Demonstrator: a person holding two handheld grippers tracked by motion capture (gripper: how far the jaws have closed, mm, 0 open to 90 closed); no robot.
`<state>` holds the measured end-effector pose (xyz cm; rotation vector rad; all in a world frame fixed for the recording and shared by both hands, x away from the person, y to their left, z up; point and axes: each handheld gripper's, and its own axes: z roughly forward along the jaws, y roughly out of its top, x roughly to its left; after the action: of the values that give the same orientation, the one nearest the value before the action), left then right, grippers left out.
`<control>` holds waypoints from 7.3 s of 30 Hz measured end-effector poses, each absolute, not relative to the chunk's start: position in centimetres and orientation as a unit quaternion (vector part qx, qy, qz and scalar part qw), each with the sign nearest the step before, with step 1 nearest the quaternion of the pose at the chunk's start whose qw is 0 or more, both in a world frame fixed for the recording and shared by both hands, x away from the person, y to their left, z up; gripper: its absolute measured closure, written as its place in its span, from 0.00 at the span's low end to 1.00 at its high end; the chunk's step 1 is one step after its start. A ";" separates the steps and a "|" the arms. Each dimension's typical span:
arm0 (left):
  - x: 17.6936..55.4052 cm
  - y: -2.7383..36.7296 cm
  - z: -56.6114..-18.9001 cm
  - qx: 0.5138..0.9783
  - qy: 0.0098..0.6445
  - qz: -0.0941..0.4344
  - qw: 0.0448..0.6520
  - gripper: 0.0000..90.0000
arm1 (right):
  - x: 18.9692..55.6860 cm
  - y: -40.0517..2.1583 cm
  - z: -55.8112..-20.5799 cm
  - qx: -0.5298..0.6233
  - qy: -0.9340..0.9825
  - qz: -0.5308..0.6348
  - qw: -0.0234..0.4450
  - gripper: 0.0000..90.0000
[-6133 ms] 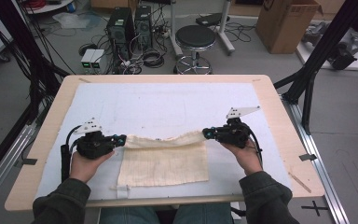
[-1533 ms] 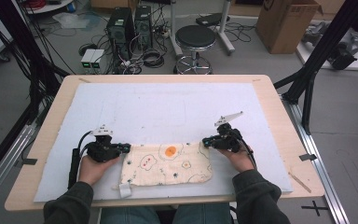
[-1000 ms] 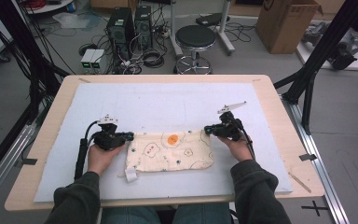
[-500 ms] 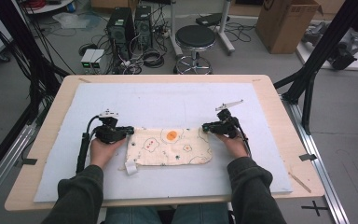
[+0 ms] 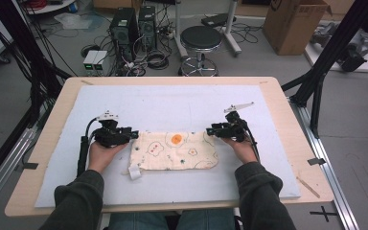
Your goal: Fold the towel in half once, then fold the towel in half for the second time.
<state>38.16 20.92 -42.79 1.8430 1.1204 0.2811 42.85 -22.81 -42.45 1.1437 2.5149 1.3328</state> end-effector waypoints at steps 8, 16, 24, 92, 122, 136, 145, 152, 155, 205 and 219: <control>38.5 21.1 -41.7 0.749 0.452 0.114 0.471 0.60 | 42.6 -22.5 -42.1 0.366 0.820 0.439 0.043 0.56; 38.3 21.4 -41.2 0.748 0.450 0.120 0.473 0.60 | 42.5 -22.3 -41.2 0.366 0.817 0.444 0.042 0.51; 39.1 20.9 -40.3 0.756 0.443 0.119 0.467 0.60 | 42.8 -22.3 -40.9 0.369 0.819 0.437 0.042 0.51; 41.3 20.7 -43.1 0.745 0.481 0.109 0.449 0.95 | 45.5 -22.6 -42.7 0.398 0.820 0.410 0.010 0.93; 41.5 21.1 -42.4 0.728 0.479 0.111 0.477 0.95 | 46.4 -22.8 -42.0 0.414 0.801 0.433 0.011 0.94; 40.8 21.6 -41.7 0.727 0.463 0.108 0.495 0.95 | 45.8 -23.2 -41.0 0.398 0.799 0.450 0.008 0.94; 40.4 21.7 -41.2 0.727 0.453 0.112 0.504 0.95 | 45.3 -23.3 -40.3 0.386 0.798 0.462 0.014 0.94; 39.8 21.8 -40.7 0.731 0.441 0.115 0.507 0.95 | 44.7 -23.4 -39.8 0.380 0.800 0.465 0.012 0.94; 39.5 21.8 -40.5 0.734 0.436 0.117 0.507 0.95 | 44.6 -23.4 -39.7 0.376 0.801 0.466 0.013 0.94; 35.5 22.0 -41.1 0.757 0.390 0.115 0.511 0.94 | 41.1 -23.8 -40.2 0.346 0.811 0.472 0.001 0.93; 34.2 22.1 -41.7 0.765 0.380 0.117 0.506 0.92 | 40.3 -23.7 -40.2 0.333 0.818 0.469 0.000 0.93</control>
<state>34.23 22.07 -41.71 1.8453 0.9173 0.2819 40.27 -23.73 -40.17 1.0466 2.5693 1.4742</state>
